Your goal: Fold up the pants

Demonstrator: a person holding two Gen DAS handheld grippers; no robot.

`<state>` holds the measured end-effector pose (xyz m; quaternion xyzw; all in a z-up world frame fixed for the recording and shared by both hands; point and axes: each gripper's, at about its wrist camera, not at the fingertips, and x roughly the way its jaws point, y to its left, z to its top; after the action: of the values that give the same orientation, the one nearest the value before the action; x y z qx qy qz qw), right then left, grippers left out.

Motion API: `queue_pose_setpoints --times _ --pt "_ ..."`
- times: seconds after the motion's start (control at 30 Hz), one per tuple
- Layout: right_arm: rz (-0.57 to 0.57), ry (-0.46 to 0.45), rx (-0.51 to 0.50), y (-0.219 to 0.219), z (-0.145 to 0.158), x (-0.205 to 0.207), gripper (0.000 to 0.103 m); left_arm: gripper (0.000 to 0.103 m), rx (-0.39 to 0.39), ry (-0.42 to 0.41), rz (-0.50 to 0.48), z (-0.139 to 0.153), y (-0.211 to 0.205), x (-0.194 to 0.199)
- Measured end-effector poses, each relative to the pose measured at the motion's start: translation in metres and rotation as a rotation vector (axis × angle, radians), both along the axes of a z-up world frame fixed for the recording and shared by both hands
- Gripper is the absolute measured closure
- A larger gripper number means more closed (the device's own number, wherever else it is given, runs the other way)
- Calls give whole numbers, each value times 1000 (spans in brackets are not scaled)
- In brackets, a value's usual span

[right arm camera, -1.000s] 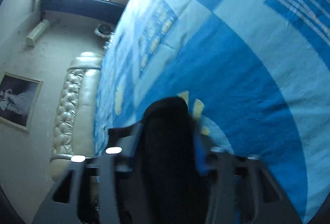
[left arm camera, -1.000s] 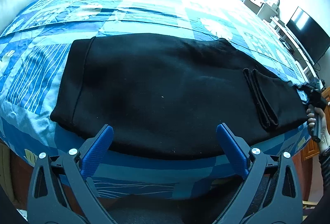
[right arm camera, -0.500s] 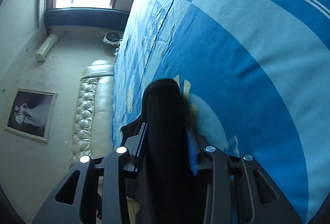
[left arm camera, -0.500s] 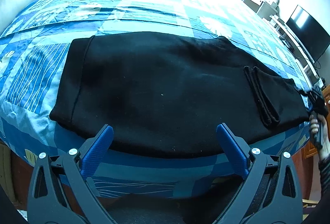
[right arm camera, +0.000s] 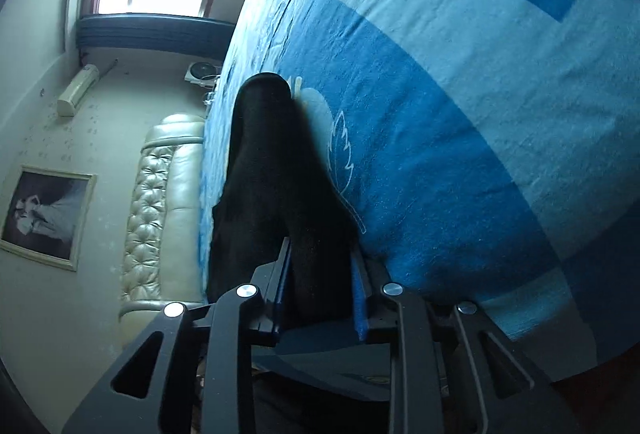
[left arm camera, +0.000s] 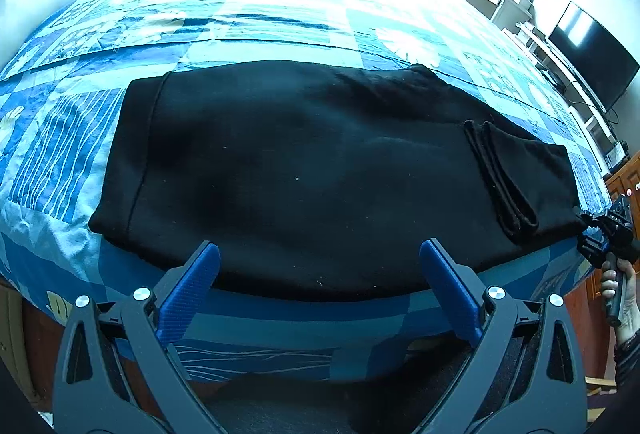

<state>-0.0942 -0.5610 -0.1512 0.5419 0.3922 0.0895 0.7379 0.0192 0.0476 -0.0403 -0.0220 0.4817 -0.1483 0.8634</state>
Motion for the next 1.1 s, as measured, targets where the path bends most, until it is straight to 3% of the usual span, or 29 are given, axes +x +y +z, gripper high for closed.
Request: queue_pose_setpoints --times 0.23,0.37,0.43,0.57,0.73,0.87,1.1 --pt "-61 -15 65 -4 5 -8 70 3 11 -16 13 4 4 -1" --pt "-217 8 -122 -11 48 -23 66 3 -11 -29 36 10 11 0" --pt "-222 -43 -127 1 68 -22 66 3 -14 -30 41 10 13 1" --pt "-31 -127 -44 67 88 11 66 3 -1 -27 37 8 11 1" --pt "203 -119 67 158 73 60 66 3 3 -35 39 10 13 1" --pt "295 -101 86 195 61 78 66 3 13 -42 47 10 18 3" --pt "336 -33 -4 216 45 77 72 3 -14 -31 84 11 32 10"
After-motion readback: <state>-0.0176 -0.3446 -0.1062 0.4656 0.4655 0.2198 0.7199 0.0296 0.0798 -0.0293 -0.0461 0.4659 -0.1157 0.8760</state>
